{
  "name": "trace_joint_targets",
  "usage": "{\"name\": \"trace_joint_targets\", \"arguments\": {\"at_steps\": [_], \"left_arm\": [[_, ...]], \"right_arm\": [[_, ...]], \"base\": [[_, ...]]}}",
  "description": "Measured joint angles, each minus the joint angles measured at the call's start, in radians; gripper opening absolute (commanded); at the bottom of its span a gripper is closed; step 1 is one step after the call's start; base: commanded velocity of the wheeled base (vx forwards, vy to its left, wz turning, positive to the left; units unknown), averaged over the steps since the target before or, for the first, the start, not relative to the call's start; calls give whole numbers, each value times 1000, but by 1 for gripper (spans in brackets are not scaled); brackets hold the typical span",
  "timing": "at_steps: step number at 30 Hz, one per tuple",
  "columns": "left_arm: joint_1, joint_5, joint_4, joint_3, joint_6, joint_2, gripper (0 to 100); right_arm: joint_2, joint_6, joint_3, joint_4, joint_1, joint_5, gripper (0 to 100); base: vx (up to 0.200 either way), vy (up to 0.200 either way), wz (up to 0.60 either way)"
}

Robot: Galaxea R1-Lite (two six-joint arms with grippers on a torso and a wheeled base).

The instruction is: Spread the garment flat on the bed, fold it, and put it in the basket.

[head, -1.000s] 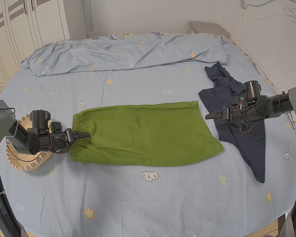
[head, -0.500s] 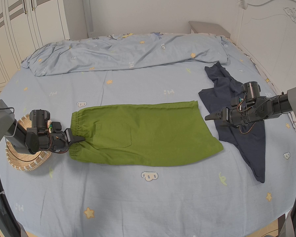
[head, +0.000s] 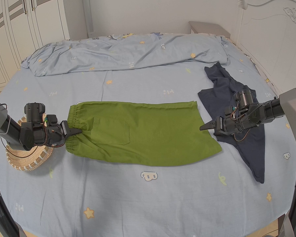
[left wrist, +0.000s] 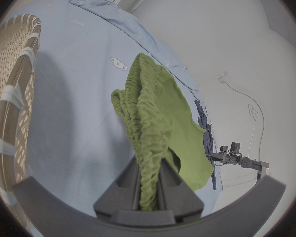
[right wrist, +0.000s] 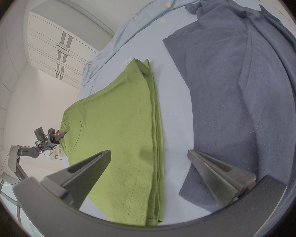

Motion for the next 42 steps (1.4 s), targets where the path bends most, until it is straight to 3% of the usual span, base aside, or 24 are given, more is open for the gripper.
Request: {"name": "trace_joint_targets", "arguments": {"at_steps": [30,31,42], "left_arm": [[0,4,-1,-1,10,0,0],[0,4,-1,-1,10,0,0],[-1,6,0,0,11,0,0]], "right_arm": [[-31,-34,114,29,73,22,100],[-31,-33,114,29,73,23,0],[-39,-31,114,28,64,36,0]], "base": [[0,0,0],[0,0,0],[0,0,0]]}}
